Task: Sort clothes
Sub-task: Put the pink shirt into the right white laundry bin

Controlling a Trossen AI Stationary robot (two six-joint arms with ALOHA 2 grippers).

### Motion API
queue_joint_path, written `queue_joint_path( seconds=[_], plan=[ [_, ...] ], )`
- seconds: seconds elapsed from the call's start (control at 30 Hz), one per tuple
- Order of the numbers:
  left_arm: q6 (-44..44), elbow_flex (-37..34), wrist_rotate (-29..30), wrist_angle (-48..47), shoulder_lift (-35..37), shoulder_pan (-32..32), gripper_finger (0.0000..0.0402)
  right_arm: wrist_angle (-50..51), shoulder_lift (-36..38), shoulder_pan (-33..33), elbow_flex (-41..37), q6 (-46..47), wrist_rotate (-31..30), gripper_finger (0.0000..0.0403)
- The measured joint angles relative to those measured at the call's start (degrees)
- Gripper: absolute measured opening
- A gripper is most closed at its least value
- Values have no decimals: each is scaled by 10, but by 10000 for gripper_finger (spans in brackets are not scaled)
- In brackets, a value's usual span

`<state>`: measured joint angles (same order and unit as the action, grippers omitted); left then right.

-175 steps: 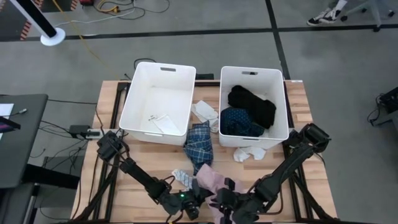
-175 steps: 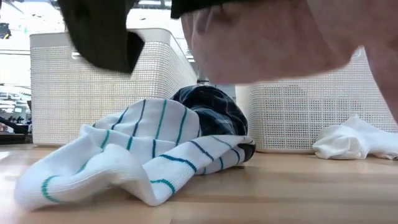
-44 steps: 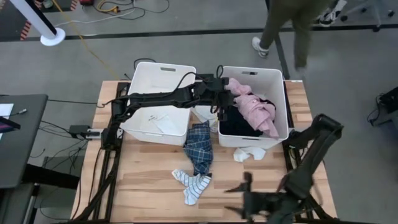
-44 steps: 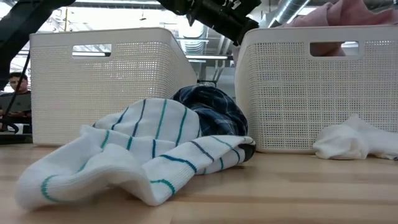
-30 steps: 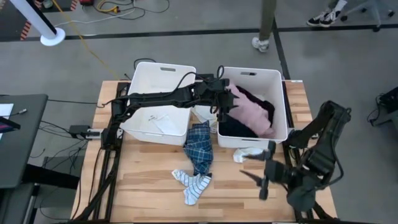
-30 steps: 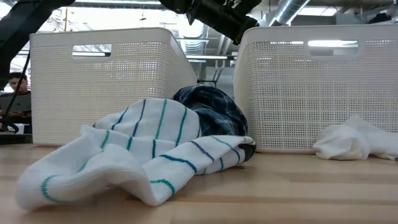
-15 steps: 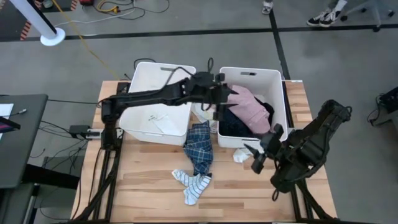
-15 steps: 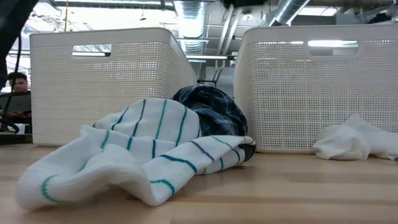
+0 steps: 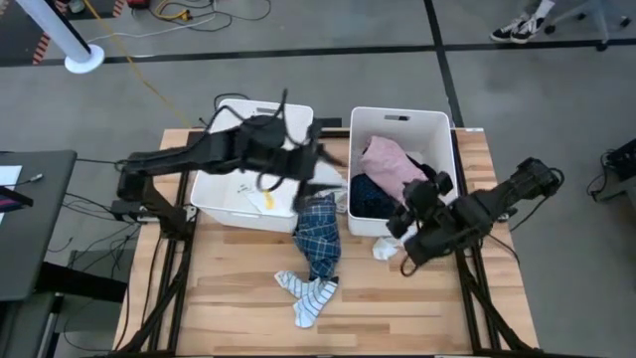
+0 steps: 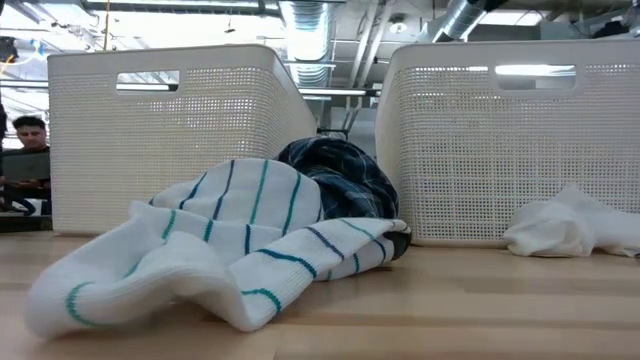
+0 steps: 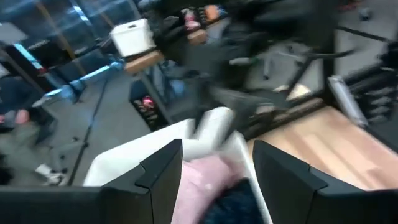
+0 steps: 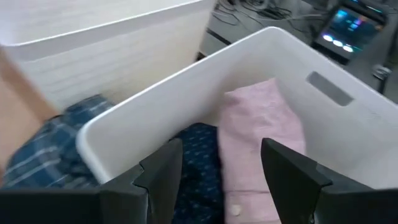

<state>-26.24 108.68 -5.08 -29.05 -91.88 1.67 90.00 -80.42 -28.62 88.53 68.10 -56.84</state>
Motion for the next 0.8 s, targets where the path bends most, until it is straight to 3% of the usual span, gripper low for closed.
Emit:
queue_joint_path(
  seconds=[0.27,0.37,0.57,0.8],
  plan=[
    [23,0,36,-140,49,-69,191,-3,34,96,0,-62,35,234],
    [38,0,52,-202,53,-95,191,-44,44,135,-8,-122,88,234],
    [75,-3,92,-298,53,-150,191,-218,74,225,-75,-301,242,234],
    [123,-21,137,-350,53,-222,191,-262,97,361,-163,-369,312,234]
  ],
)
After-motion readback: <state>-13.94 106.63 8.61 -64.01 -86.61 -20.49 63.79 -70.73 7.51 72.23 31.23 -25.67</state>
